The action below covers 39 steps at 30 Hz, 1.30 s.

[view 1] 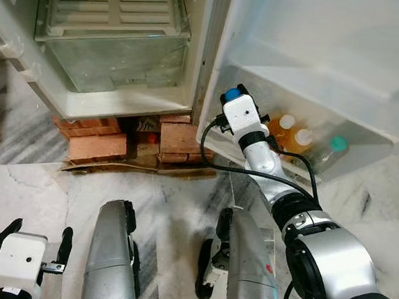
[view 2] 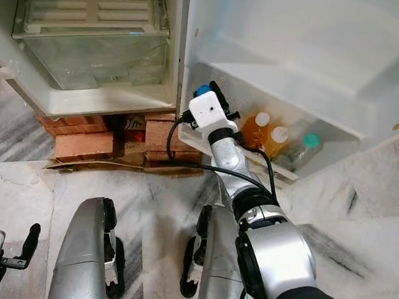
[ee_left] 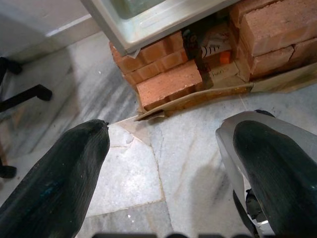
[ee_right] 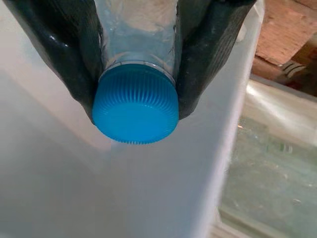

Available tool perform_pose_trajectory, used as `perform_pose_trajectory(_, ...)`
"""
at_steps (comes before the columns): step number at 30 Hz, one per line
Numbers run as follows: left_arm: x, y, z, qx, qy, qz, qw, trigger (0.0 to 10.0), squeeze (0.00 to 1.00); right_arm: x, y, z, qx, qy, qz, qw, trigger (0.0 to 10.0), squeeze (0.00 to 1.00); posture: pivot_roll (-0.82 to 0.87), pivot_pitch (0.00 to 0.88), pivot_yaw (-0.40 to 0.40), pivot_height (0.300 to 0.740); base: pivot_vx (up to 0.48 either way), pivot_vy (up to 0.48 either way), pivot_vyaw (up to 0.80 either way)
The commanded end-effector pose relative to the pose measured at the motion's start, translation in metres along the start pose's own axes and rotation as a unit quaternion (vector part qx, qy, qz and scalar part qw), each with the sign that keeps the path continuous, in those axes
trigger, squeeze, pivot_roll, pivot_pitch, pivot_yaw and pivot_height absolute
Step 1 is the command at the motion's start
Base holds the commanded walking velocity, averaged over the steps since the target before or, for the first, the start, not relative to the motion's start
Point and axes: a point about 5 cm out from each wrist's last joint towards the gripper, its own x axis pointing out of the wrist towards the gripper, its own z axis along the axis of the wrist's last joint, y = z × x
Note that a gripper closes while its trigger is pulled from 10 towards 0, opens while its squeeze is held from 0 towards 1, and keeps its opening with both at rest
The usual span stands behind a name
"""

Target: Restocking fridge

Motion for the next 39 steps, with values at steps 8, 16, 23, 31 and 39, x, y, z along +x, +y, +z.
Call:
perform_pose_trajectory(8,-0.001,-0.001,-0.003,0.005,0.013,-0.009,1.0,10.0,0.0,-0.02,0.006,-0.041,0.09,0.113,0.016,0.989,10.0,0.7,0.24,0.383,-0.098,0.572,0.0,0.0,0.0)
perform_pose_trajectory(16,0.007,-0.001,-0.003,0.005,0.009,-0.009,1.0,10.0,0.0,-0.018,0.002,-0.041,0.136,0.12,0.014,0.983,10.0,1.0,0.24,0.363,-0.099,0.572,0.0,0.0,0.0)
perform_pose_trajectory(23,0.018,-0.001,-0.003,0.007,0.005,-0.008,1.0,10.0,0.0,-0.014,-0.003,-0.036,0.155,0.109,0.013,0.982,10.0,1.0,0.23,0.355,-0.098,0.572,0.0,0.0,0.0)
perform_pose_trajectory(31,0.04,0.001,-0.005,0.007,-0.007,0.005,1.0,10.0,0.0,-0.009,-0.007,-0.025,0.194,0.072,0.029,0.978,10.0,1.0,0.2,0.257,-0.093,0.572,0.0,0.0,0.0)
perform_pose_trajectory(39,0.072,-0.009,0.003,-0.012,-0.034,0.0,0.999,10.0,0.0,-0.036,-0.003,-0.053,0.215,0.077,0.039,0.973,10.0,1.0,0.16,0.173,-0.082,0.572,0.0,0.0,0.0)
